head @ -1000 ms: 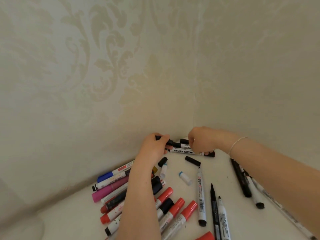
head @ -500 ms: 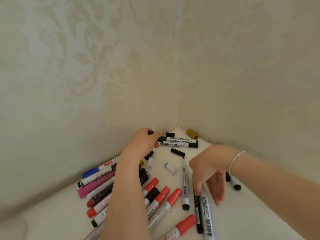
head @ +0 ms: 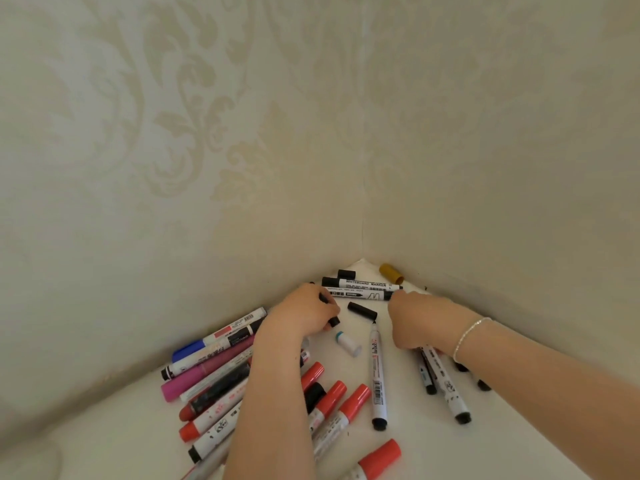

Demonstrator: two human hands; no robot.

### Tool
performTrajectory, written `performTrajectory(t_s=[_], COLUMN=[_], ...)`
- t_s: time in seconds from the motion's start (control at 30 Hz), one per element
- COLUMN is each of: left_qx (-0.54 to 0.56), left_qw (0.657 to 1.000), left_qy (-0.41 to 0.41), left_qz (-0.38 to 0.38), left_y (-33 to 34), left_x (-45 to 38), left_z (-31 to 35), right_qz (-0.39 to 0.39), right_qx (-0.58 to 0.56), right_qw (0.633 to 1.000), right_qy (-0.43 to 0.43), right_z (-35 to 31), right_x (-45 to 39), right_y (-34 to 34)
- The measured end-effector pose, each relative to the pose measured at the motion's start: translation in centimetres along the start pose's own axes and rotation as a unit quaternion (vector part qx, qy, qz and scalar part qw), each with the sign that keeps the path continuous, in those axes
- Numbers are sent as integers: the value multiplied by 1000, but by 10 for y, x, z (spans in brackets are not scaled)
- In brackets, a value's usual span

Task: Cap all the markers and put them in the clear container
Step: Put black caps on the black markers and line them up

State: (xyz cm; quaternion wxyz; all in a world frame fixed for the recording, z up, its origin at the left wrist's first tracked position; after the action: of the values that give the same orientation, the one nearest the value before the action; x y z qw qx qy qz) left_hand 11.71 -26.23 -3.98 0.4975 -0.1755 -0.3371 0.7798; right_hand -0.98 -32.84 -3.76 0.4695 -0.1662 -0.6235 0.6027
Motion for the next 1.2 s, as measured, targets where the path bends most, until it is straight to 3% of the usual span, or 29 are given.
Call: performTrajectory(t_s=[0.3, 0.47, 0.63, 0.73, 0.87, 1.03, 1.2], left_qx=[-114, -147, -174, -163, -130, -131, 28], left_qw=[992, 985, 980, 976, 980, 984, 971], left_qy=[-4, 57, 90, 120, 126, 118, 149], left_qz=[50, 71, 41, 80, 78, 30, 186], left_y=[-1, 3, 23, 15, 12, 28, -16], left_x=[-7, -11, -14, -13, -15, -20, -13], left_z=[1, 19, 28, 33, 29, 24, 33], right_qz=[31, 47, 37, 70, 76, 86, 146], right_qx=[-44, -38, -161, -295, -503, -597, -633], right_qw=[998, 998, 986, 952, 860, 796, 752], right_qy=[25, 18, -14, -28, -36, -58, -110], right_z=[18, 13, 12, 21, 31, 29, 30], right_x=[-24, -28, -24, -25, -32, -29, -17], right_y=[-3, -4, -21, -41, -55, -61, -80])
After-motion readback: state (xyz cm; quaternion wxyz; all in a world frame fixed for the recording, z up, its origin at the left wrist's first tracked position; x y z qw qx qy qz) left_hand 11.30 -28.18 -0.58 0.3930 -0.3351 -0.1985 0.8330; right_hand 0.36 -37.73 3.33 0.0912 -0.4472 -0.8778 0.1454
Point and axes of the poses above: each hand's wrist, its own x-axis away from the middle knuckle, its own y-axis out of the palm, z = x × y, the point moved 10 cm from there along -x, towards the middle knuckle, and after that the axes turned 10 degrees about y, right-handed, at the moved point
